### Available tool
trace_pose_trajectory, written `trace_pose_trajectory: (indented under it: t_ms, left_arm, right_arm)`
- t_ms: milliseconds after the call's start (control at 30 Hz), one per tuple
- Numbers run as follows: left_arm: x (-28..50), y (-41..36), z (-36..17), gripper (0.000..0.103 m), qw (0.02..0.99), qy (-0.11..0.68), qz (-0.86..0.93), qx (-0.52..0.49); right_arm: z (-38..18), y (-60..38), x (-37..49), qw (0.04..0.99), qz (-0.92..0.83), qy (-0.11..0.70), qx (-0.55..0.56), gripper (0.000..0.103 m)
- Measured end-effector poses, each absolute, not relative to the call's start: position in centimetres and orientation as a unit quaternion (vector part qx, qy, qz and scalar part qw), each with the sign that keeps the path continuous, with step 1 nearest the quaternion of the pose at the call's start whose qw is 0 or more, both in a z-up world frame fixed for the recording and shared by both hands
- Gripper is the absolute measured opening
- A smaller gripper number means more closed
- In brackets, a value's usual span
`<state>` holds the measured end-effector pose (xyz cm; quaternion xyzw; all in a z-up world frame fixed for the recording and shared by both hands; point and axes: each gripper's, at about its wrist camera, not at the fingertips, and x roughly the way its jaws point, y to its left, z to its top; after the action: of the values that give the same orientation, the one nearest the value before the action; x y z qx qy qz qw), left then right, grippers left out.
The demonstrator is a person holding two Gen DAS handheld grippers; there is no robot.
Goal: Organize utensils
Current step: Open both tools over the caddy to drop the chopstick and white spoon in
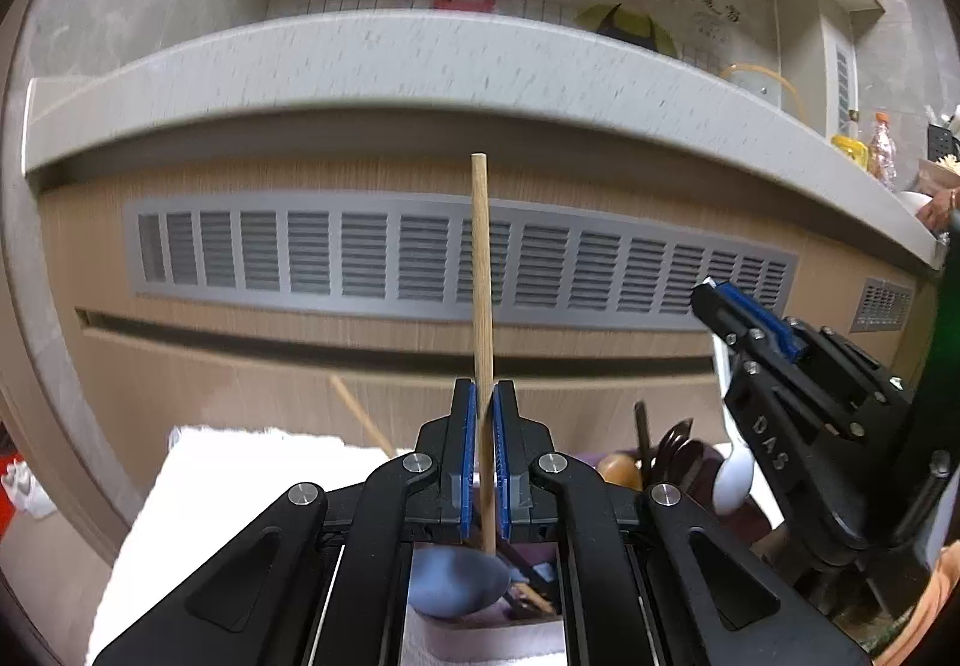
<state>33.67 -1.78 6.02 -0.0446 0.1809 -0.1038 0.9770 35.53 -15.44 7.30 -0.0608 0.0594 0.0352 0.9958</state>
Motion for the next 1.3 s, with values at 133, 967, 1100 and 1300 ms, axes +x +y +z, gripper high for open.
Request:
trace_pose_trajectory:
  t_ms: [133,967,1100,1300]
  left_arm:
    - [33.6,-2.2,4.8,0.006,0.974,0.196,-0.100,-0.047]
    - [29.4,0.4,3.5,0.017,0.949,0.281,-0.100,-0.105]
    - [27.8,0.8,3.0,0.036,0.945,0.294,-0.094,-0.107]
    - [23.6,1.0,2.7,0.066,0.951,0.285,-0.076,-0.097]
  right_arm:
    - [6.2,-15.3,35.2,0.996,0.030,0.060,-0.066,0.011]
    - [3.2,-20.5,31.2,0.959,0.130,0.250,0.043,0.011]
    - [2.5,-21.2,30.4,0.954,0.124,0.270,0.049,0.019]
    - [2.9,-21.2,25.0,0.959,0.115,0.258,0.033,0.040]
